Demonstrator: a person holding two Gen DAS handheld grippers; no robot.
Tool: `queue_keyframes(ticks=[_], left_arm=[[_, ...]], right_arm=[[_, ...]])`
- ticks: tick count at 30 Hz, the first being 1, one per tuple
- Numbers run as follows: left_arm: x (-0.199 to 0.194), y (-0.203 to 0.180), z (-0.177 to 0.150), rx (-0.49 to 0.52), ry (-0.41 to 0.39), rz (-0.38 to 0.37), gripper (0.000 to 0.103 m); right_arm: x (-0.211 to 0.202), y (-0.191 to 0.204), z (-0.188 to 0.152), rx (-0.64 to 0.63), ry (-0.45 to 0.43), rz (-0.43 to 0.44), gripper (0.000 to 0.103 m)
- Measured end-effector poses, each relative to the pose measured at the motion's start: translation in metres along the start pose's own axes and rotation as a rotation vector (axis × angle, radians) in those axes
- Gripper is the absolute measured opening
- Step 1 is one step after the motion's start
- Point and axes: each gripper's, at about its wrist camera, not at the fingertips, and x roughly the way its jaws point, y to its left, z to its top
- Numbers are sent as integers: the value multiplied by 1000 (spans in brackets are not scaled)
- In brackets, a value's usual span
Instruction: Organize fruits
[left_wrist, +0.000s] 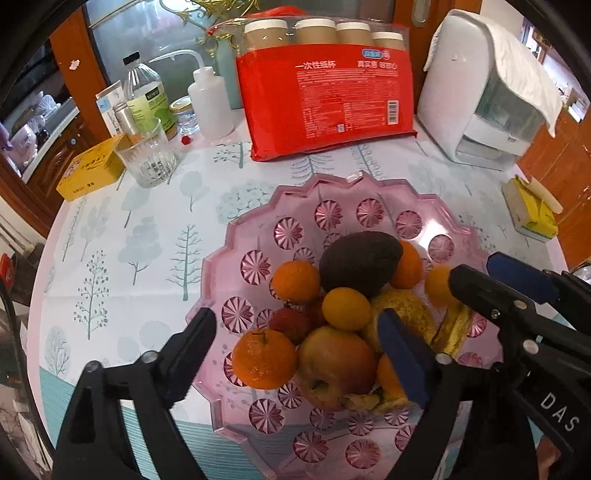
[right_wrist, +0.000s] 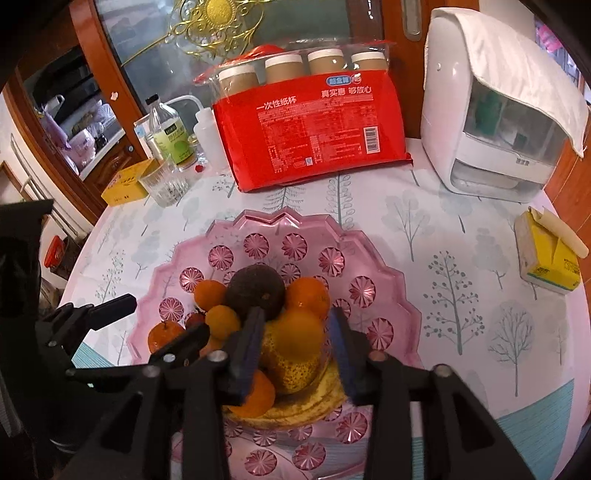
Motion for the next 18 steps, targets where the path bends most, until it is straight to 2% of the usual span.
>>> queue_keyframes(ticks=[9,18], left_arm=[[-23,6,-10,-28,-13,-1,91],[-66,23,-30,-91,-49,-1,92]], right_arm=[[-17,0,-6,21,-15,0,50],[-47,6,-18,39,-47,-4,50]])
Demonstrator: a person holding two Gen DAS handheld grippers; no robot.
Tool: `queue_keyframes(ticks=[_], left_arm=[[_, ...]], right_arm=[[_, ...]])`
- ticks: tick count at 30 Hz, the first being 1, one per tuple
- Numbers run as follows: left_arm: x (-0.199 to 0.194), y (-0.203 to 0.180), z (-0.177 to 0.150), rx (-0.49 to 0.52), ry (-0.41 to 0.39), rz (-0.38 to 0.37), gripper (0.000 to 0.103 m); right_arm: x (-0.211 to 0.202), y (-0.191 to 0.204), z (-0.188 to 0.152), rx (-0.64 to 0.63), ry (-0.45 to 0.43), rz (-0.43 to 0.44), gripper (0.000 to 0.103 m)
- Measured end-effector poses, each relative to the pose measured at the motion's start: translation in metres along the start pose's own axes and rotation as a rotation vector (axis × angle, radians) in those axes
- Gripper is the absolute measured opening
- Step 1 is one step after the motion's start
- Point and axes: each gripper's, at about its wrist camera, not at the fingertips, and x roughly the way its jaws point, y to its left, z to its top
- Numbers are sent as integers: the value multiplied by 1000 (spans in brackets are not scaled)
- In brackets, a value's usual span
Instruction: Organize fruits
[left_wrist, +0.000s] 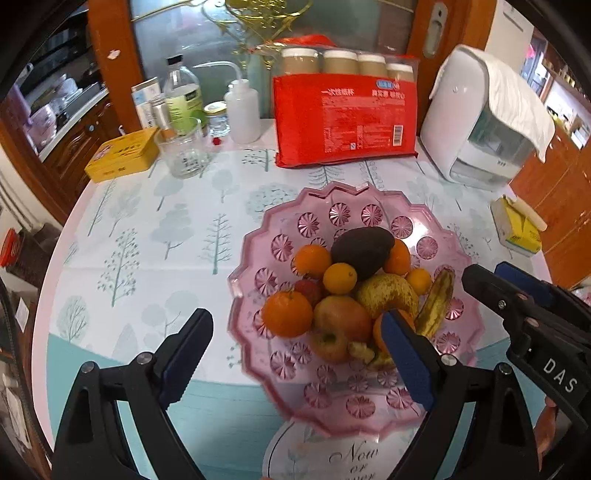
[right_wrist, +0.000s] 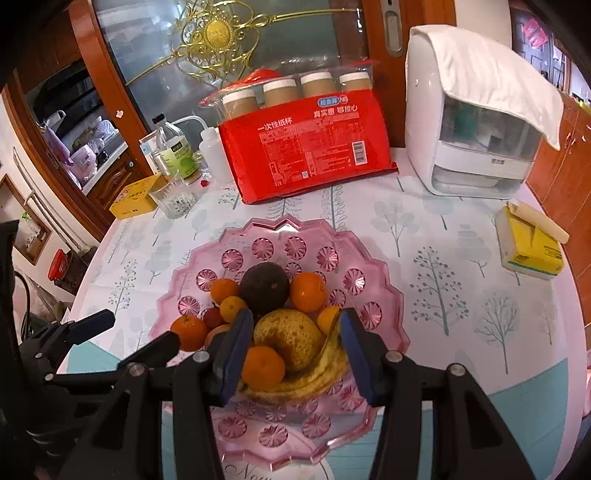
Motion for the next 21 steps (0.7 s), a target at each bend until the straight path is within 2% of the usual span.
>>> queue_keyframes(ticks=[13,21], left_arm=[[-78,17,-56,-34,-83,3,92],[-117,25,-99,-31,-83,13,92]], right_arm=[[-58,27,-53,-21,-21,15,50],[-98,52,-101,-46,-16,21,50]])
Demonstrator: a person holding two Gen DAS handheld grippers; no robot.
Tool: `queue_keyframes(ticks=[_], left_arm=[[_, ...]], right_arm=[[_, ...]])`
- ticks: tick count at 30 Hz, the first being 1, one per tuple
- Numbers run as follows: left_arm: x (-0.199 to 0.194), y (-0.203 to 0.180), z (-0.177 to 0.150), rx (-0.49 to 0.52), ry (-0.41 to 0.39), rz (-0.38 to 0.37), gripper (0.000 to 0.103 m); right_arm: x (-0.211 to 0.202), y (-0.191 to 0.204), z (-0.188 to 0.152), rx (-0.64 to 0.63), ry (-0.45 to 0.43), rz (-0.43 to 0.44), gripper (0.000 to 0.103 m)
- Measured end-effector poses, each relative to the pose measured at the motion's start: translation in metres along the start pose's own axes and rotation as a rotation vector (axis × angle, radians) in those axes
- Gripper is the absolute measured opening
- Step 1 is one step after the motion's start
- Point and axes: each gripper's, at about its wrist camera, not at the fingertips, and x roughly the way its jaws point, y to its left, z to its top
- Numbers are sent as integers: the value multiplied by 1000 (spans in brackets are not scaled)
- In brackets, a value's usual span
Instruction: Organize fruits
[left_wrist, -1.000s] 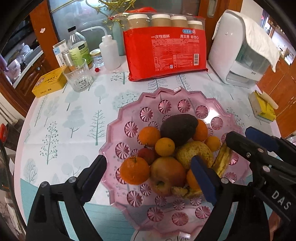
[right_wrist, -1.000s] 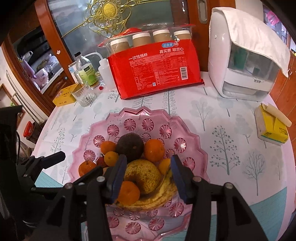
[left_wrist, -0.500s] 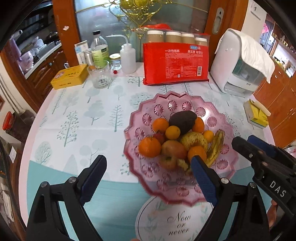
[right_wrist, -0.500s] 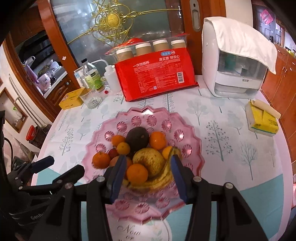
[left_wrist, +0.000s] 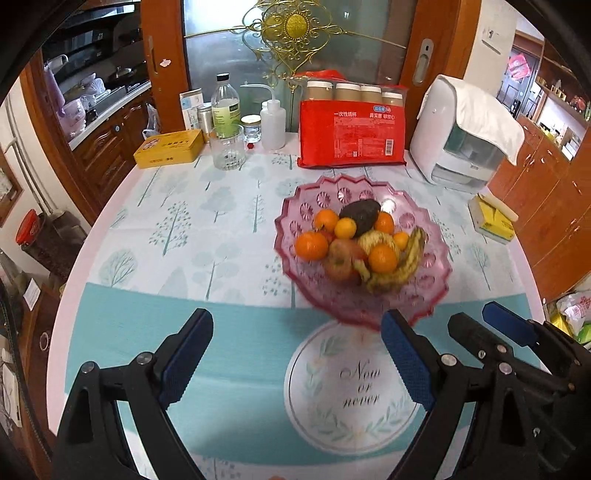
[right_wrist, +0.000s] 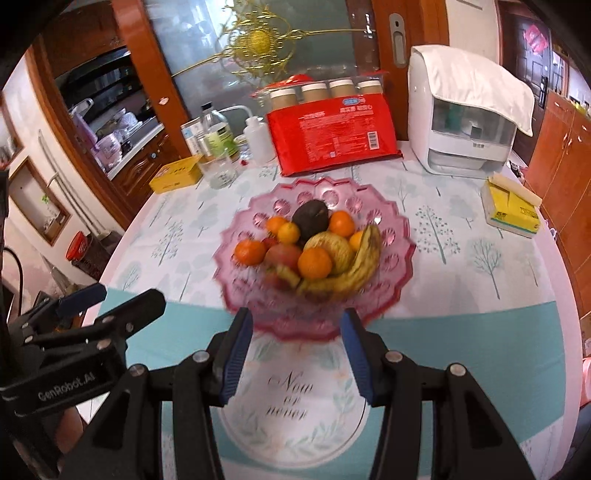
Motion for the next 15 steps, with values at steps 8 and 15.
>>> queue_keyframes(ticks=[8,15], left_arm=[[-33,8,-37,9,14,56,92],[-50,4,-55,36,2,63,92]], right_arm=[[-34,21,-45,1,12,-4,51],[-56,22,-61,48,-10,-11,52]])
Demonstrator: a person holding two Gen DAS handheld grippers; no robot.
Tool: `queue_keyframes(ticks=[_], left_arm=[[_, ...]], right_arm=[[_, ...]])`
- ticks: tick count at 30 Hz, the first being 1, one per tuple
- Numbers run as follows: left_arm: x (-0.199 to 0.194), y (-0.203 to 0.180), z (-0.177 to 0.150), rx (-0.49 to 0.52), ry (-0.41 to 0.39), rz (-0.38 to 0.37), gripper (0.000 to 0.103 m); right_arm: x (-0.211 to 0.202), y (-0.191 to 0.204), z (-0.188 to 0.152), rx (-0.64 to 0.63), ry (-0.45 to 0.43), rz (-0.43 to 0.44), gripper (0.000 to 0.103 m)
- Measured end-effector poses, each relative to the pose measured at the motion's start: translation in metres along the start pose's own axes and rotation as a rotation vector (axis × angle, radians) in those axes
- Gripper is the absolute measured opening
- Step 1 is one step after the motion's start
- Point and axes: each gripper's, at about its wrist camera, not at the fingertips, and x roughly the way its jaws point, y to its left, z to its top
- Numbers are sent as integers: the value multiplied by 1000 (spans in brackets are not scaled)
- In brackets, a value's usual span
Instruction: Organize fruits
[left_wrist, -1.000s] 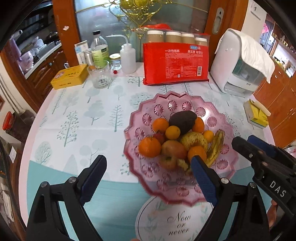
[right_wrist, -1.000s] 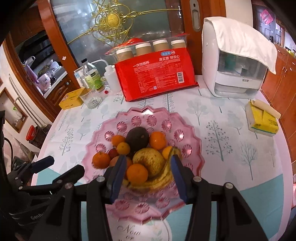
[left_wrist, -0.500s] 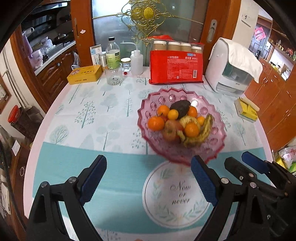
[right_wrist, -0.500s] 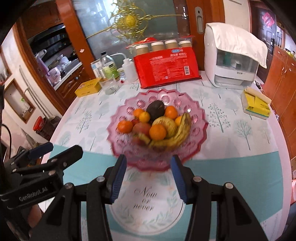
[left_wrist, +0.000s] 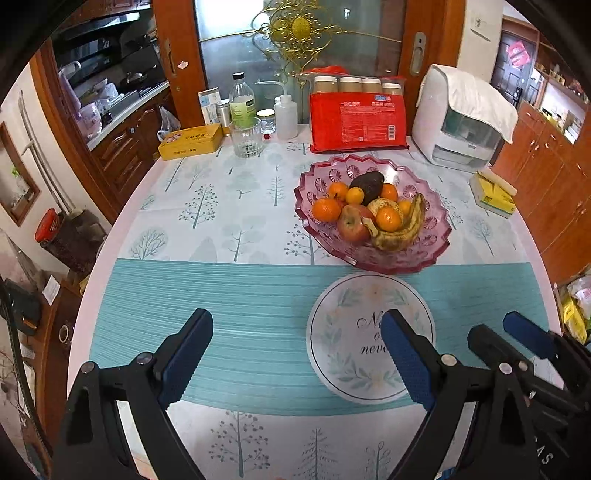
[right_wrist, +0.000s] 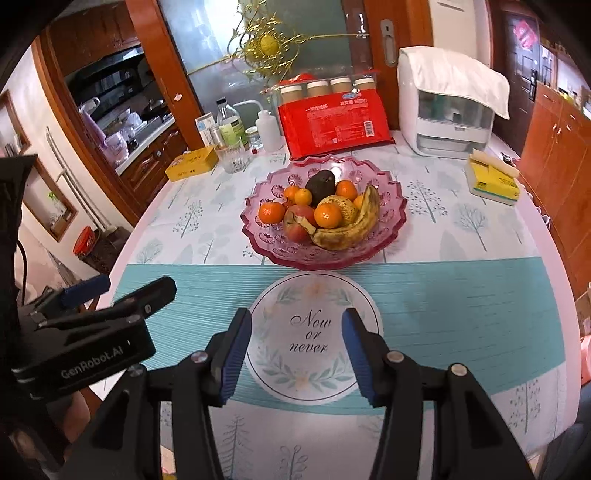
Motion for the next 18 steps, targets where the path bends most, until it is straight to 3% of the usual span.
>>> queue_keyframes(ticks=[18], left_arm=[[-20,-11,-9,45,-22,-7,92]], right_arm=[[-18,-2,-6,29,-32,-6,52]])
